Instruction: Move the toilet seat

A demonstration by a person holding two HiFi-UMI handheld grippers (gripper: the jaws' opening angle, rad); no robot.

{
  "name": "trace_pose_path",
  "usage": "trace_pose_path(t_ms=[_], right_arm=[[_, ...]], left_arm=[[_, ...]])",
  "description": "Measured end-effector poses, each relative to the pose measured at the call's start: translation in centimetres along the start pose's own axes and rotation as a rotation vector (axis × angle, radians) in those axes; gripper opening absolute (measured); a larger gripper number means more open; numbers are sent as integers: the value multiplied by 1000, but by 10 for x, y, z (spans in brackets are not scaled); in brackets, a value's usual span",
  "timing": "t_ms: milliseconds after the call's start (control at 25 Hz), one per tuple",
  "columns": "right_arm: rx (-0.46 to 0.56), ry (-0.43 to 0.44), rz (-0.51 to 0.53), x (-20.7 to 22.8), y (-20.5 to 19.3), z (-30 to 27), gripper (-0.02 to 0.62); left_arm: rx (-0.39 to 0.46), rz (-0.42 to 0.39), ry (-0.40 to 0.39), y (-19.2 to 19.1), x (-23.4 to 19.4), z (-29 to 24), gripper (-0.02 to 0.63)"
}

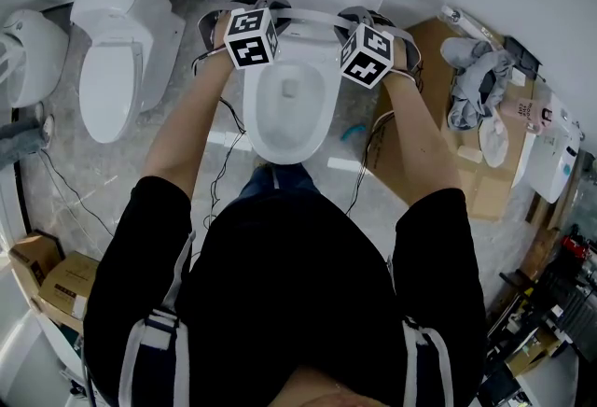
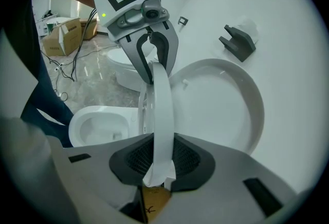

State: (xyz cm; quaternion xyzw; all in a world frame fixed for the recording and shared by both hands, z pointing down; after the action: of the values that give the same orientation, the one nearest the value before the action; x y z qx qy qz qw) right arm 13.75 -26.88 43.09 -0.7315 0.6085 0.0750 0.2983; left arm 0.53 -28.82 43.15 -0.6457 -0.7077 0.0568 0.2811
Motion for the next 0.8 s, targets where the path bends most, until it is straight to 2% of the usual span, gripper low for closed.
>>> trace_pose_path(t_ms=[800], right_arm=[[4, 12, -31, 29, -2, -16, 109]], left_arm=[[5, 30, -22, -2, -32, -12, 100]])
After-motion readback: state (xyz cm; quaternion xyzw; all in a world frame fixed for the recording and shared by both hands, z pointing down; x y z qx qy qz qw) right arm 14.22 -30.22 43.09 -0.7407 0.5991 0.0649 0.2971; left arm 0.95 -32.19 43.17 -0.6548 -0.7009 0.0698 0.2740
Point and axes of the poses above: the fingertips, and each gripper's own axes: z backward along the fingers, x to its right, y out of its top, the point moved 6 cm from there along z, backward along the fingers, and after that the axes turned 5 degrees about -y, right-handed, at the moved point
